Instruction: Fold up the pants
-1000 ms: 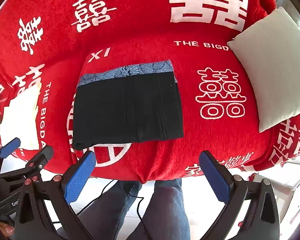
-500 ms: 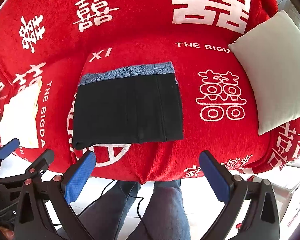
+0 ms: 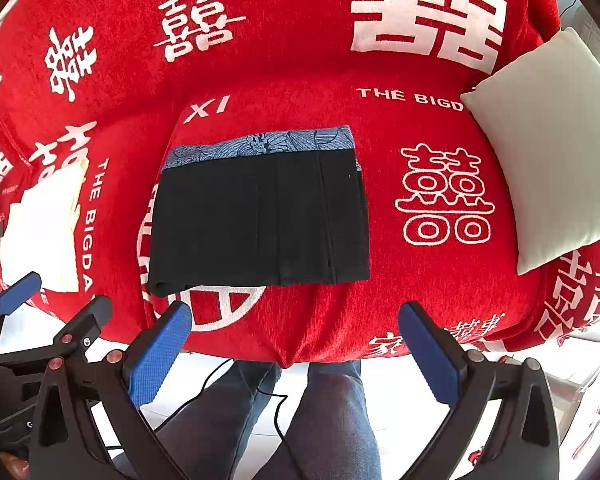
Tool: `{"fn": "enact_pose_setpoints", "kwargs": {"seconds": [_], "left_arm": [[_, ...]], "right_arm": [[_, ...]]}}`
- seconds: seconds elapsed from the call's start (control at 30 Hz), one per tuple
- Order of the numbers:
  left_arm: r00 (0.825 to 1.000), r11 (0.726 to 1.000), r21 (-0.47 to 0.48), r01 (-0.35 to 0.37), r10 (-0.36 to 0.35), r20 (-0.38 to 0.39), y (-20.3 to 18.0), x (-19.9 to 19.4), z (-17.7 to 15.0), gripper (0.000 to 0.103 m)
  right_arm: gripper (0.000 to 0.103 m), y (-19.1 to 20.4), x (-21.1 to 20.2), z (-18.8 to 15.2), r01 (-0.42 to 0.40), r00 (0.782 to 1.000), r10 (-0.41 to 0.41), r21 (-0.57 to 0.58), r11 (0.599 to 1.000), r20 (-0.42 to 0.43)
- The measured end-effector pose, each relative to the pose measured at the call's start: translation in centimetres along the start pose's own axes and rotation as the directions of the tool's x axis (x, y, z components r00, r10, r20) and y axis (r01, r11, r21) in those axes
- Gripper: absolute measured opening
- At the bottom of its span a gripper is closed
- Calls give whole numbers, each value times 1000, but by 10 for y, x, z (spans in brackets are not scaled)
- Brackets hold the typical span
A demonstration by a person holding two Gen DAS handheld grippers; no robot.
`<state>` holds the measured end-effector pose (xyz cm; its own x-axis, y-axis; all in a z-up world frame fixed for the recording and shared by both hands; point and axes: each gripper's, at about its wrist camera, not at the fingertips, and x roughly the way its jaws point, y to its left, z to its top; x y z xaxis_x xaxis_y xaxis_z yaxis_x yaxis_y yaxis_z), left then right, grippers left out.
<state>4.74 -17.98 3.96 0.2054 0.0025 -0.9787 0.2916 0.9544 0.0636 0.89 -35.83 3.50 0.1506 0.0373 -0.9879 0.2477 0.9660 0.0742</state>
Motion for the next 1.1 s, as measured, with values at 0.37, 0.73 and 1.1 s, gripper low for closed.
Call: {"fn": "enact_pose_setpoints", "kwargs": {"seconds": [0.37,0.73,1.1], "left_arm": [[999,999,1,-42,42,13,0,2,-4,102],[998,998,-5,-61,61,28,0,1,-4,102],[1000,999,-41,-22,23,21,1,6,-3,102]], "right_arm": [[103,0,-2,0,9,1000,-9,-11,1000,7],[103,1,2,-1,8,1000,-8,-19,1000,3],[103,-2,7,4,10,1000,-10,-32,999,-9]]}}
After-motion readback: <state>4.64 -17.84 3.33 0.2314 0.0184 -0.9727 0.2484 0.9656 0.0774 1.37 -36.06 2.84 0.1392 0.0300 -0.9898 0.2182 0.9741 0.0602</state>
